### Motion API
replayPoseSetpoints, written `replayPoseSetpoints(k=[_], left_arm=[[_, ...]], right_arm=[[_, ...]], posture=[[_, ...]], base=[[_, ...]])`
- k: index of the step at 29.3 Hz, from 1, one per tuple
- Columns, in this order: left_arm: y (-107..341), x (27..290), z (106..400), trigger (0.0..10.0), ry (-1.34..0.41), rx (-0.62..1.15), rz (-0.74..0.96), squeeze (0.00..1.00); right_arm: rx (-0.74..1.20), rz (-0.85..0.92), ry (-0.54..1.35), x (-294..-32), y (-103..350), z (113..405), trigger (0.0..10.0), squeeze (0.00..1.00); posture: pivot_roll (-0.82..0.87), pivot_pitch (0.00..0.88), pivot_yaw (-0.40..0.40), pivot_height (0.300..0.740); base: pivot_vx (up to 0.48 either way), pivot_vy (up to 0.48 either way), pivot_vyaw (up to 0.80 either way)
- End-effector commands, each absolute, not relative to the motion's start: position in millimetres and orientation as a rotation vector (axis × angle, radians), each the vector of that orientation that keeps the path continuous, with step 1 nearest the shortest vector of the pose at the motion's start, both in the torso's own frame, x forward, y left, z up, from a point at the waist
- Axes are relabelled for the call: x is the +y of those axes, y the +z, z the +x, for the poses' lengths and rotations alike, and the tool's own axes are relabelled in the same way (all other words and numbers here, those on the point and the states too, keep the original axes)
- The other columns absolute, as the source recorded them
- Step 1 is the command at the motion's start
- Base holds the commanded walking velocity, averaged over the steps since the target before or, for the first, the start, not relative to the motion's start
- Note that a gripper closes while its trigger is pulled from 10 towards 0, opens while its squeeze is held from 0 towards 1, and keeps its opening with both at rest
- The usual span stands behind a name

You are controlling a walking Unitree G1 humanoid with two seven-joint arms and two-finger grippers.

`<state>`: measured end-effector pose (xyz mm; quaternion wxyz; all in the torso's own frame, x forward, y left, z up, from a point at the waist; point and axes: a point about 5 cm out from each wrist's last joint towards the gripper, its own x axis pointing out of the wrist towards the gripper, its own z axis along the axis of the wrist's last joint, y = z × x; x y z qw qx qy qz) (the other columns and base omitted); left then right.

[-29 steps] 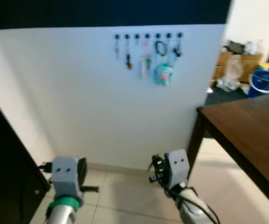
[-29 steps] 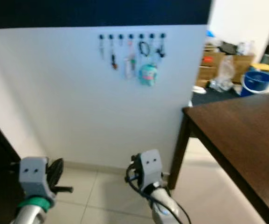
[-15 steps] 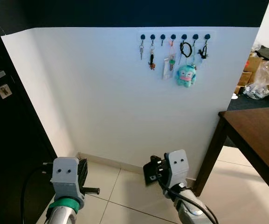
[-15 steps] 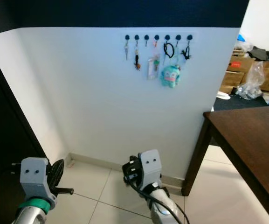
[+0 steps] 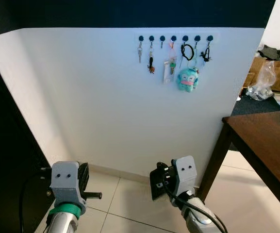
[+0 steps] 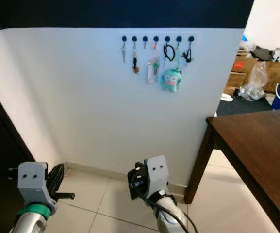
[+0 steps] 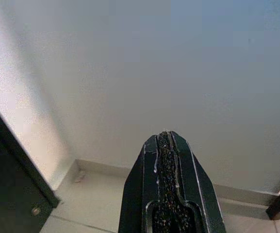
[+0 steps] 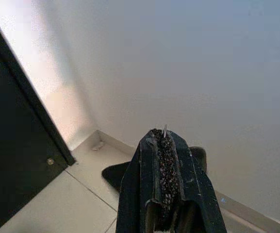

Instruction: Hang keys on a hook

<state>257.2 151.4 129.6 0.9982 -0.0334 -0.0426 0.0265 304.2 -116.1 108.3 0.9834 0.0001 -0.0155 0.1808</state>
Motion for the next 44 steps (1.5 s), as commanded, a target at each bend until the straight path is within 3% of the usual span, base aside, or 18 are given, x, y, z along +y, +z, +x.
replayPoseSetpoints(k=[1, 9, 31, 44], left_arm=[[125.9, 154.5, 255.5, 10.0, 0.062, -0.068, -0.069, 0.00], [126.4, 154.3, 255.5, 10.0, 0.054, -0.068, -0.065, 0.00], [124.4, 154.1, 253.9, 10.0, 0.051, -0.065, -0.061, 0.00], [124.3, 155.0, 253.0, 10.0, 0.059, -0.063, -0.063, 0.00]], right_arm=[[-0.016, 0.025, 0.365, -115.1, 105.4, 303.2, 10.0, 0.00], [-0.003, 0.044, 0.369, -113.9, 104.3, 303.1, 10.0, 0.00], [-0.057, 0.025, 0.395, -112.9, 115.7, 304.9, 10.0, 0.00], [-0.287, -0.013, 0.484, -97.3, 180.2, 317.9, 10.0, 0.00]], posture=[[-0.07, 0.000, 0.145, 0.740], [-0.07, 0.000, 0.145, 0.740], [-0.08, 0.000, 0.141, 0.740], [-0.08, 0.000, 0.143, 0.740]], base=[[0.371, 0.000, 0.00], [0.367, 0.000, -0.63], [0.345, 0.000, 0.00], [0.327, 0.000, 0.00]])
